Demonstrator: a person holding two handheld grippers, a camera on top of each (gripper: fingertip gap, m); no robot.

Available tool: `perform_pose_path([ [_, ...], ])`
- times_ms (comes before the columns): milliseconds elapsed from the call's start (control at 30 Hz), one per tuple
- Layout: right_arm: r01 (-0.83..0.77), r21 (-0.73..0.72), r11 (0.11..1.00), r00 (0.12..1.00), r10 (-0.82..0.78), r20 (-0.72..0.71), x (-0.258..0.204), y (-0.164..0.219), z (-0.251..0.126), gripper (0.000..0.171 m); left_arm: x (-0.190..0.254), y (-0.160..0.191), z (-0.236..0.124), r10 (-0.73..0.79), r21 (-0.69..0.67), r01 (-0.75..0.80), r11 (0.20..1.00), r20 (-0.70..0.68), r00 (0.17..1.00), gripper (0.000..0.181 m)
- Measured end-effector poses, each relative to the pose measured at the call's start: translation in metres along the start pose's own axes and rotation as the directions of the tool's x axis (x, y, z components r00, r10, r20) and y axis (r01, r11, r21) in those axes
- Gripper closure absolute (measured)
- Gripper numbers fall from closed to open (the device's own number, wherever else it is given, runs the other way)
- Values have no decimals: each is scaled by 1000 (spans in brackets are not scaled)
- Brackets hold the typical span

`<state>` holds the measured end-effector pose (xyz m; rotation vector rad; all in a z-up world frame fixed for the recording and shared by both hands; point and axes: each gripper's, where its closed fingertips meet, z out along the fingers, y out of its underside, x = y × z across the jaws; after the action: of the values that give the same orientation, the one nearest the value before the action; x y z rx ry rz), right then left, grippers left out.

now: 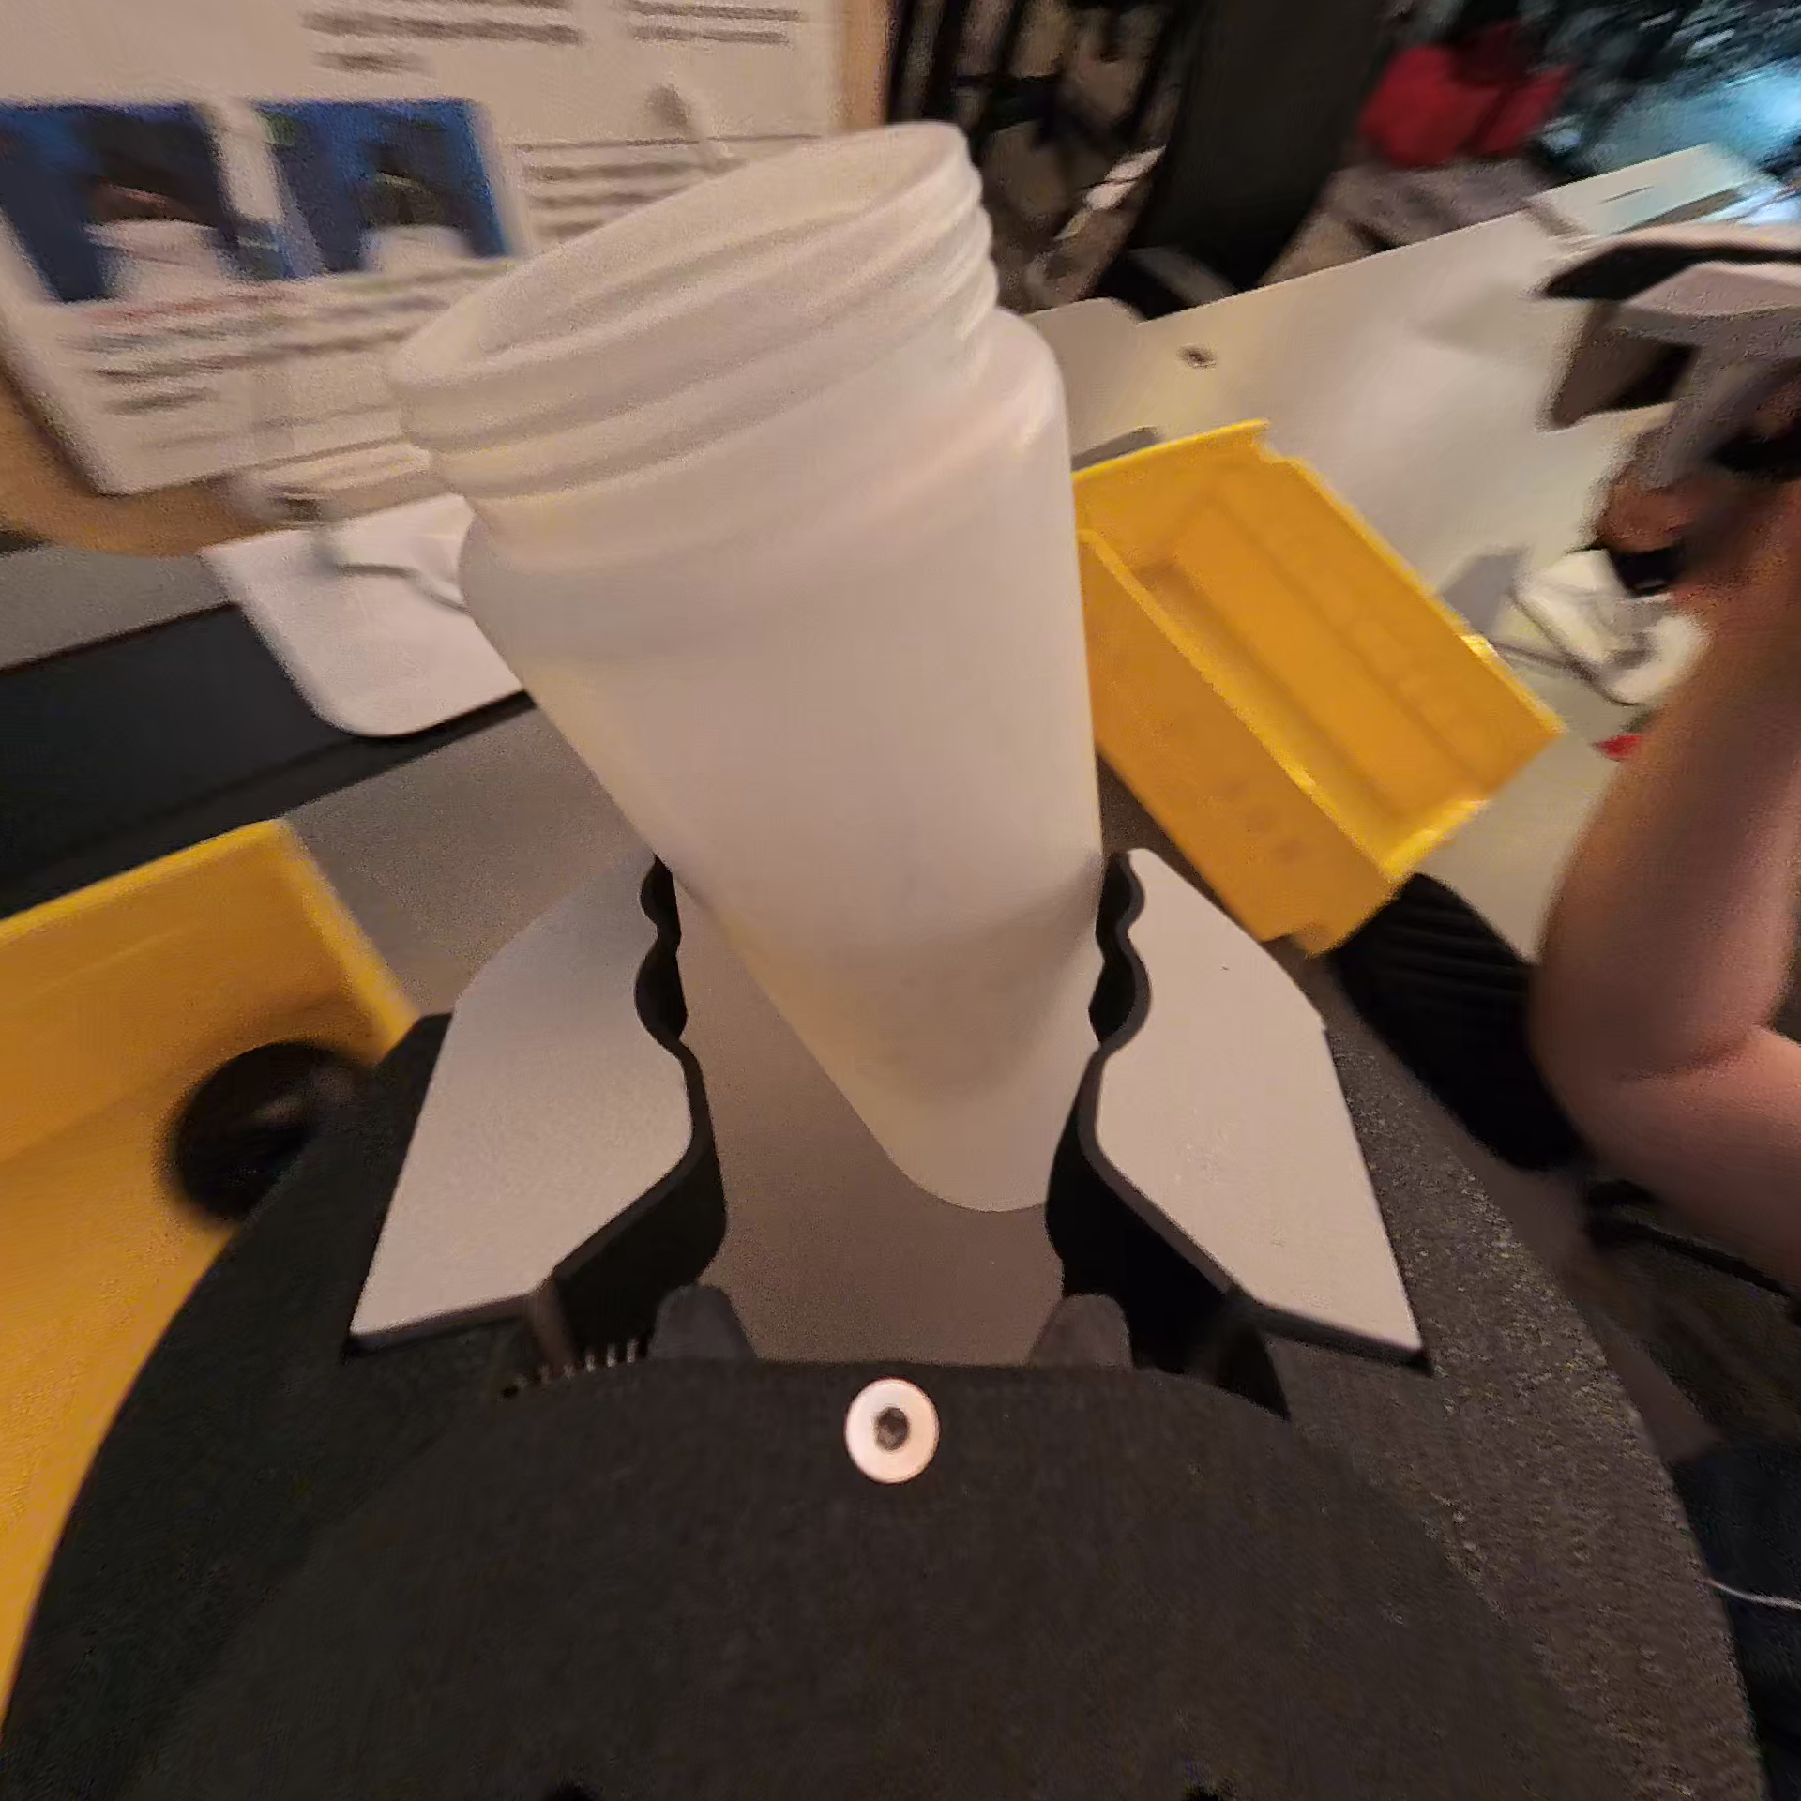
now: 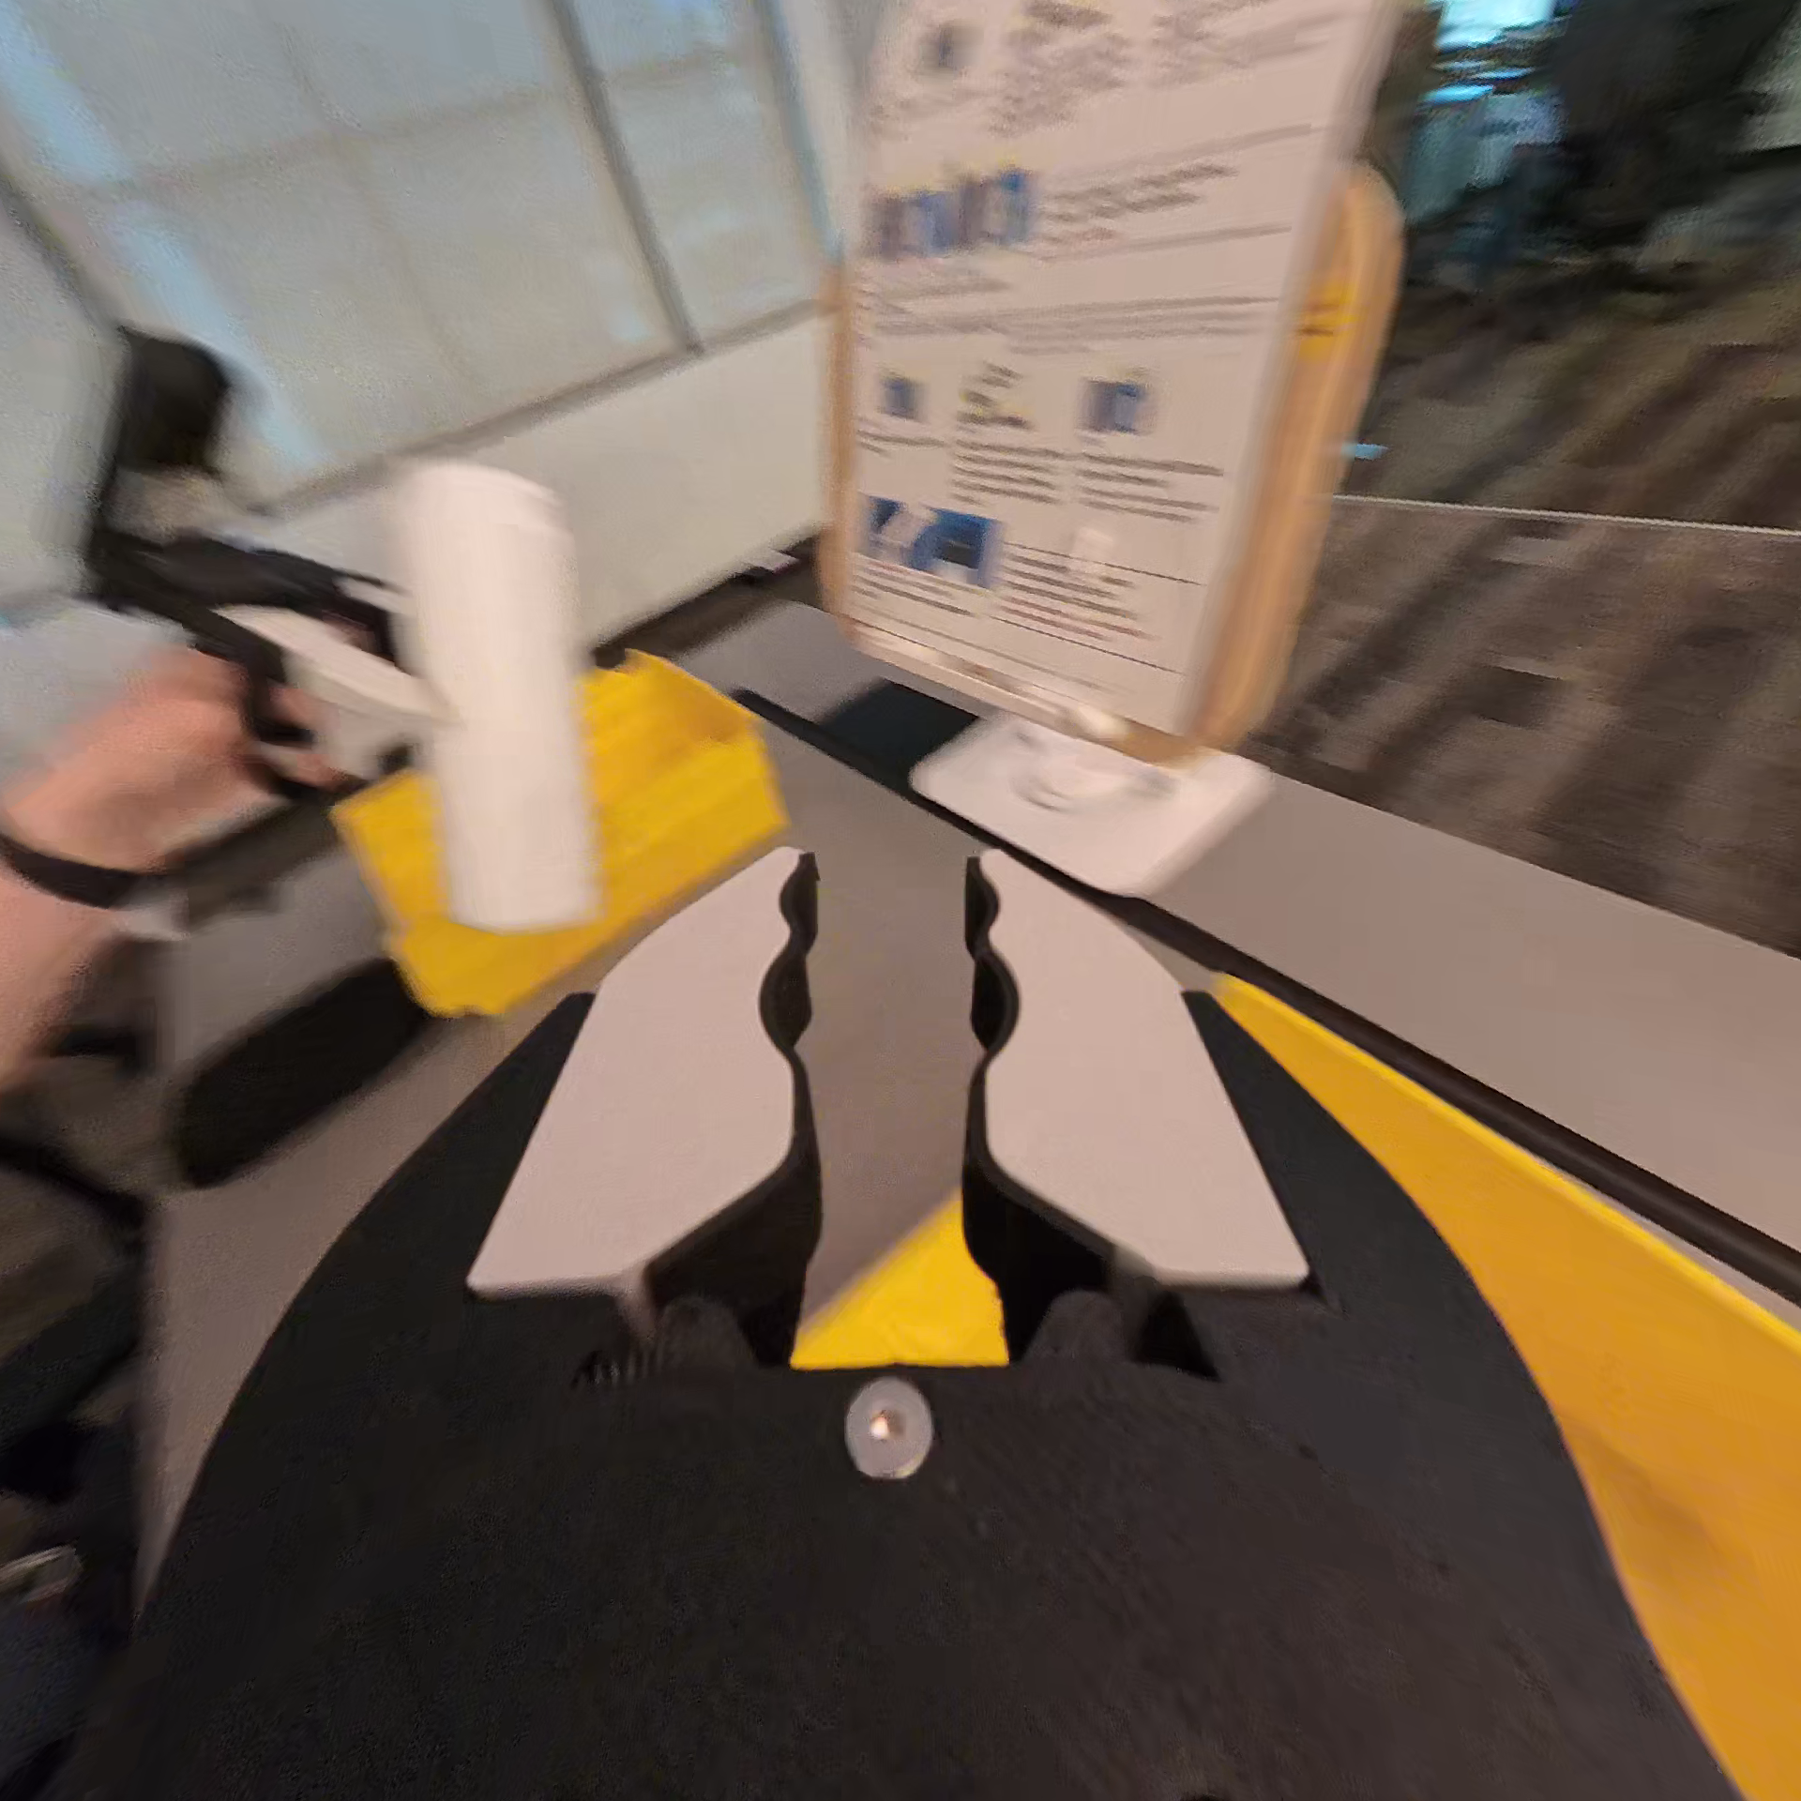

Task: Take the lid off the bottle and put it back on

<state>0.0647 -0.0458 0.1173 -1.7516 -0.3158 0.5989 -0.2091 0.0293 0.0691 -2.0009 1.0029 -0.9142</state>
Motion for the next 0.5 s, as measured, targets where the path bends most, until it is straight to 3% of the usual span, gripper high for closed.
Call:
perform_pose_path([
  [67,-123,25,992,960,112,257,-51,-3,32,135,27,7,19,2,8,-1,1000,-102,995,98],
  [133,-256,-35,966,867,245,434,-88,6,66,109,51,14,34,17,9,-15,1000,-185,983,99],
  [200,-310,-139,941,803,337,492,-106,28,94,98,74,20,47,29,7,-28,1000,-256,966,99],
  [300,-307,-241,921,715,390,580,-131,49,113,98,94,27,64,67,-12,-74,997,-299,952,99],
  [333,-280,-245,928,732,371,572,-133,54,118,93,95,29,68,90,-18,-99,995,-289,953,99],
  [400,-103,-193,976,820,194,538,-129,65,123,102,90,34,76,180,-34,-194,980,-247,952,99],
  [500,99,-147,984,863,-11,505,-124,76,125,102,79,43,89,321,-56,-336,940,-186,929,99],
])
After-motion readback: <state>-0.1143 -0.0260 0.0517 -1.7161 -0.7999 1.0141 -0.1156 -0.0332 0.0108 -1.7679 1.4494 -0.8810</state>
